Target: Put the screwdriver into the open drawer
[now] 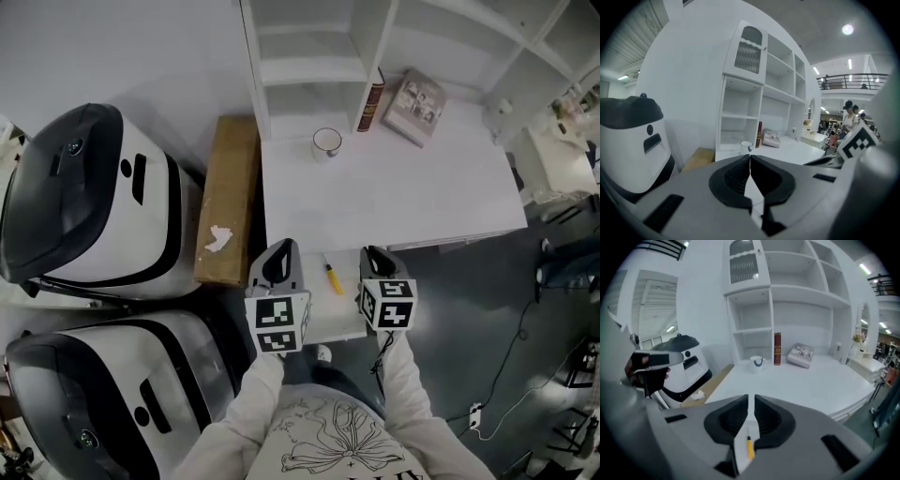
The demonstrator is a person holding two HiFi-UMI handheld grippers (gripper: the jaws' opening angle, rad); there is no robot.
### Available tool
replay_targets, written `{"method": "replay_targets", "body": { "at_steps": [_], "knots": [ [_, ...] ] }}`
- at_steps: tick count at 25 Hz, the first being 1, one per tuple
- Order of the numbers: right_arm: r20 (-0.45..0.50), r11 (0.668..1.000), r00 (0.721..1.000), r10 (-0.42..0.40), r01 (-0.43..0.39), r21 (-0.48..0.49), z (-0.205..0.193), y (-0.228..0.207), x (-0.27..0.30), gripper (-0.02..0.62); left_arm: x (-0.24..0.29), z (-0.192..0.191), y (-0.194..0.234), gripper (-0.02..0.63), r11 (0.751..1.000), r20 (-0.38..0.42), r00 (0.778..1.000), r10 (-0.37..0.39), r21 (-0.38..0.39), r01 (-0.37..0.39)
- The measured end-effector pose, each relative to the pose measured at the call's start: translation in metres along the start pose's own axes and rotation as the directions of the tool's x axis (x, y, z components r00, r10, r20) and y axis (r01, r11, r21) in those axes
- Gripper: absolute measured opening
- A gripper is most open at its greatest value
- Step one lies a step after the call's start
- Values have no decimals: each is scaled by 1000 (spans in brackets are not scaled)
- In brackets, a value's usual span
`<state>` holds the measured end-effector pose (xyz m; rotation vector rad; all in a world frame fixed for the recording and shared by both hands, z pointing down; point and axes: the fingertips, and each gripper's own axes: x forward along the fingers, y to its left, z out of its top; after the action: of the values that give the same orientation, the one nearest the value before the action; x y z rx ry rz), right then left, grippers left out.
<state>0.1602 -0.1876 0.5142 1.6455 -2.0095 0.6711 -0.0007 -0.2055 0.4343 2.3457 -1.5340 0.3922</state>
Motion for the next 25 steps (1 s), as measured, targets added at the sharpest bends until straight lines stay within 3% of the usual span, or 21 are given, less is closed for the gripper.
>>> {"method": "replay_targets", "body": {
  "at_steps": [5, 12, 19, 25],
  "knots": [
    [168, 999, 985, -33, 32, 12, 51, 1, -53, 35, -22, 34, -17, 6, 1000, 84, 996, -5, 21, 3],
    [321, 998, 945, -57, 44, 47, 91, 3, -108, 32, -56, 70, -30, 6, 999, 168, 986, -3, 44, -4],
    [401, 998, 915, -50, 36, 42, 110, 13, -135, 29, -78, 89, -35, 6, 997, 219, 976, 1, 72, -17],
    [419, 999, 907, -46, 35, 36, 114, 18, -143, 23, -89, 93, -37, 6, 997, 232, 973, 0, 79, -19]
  ]
}}
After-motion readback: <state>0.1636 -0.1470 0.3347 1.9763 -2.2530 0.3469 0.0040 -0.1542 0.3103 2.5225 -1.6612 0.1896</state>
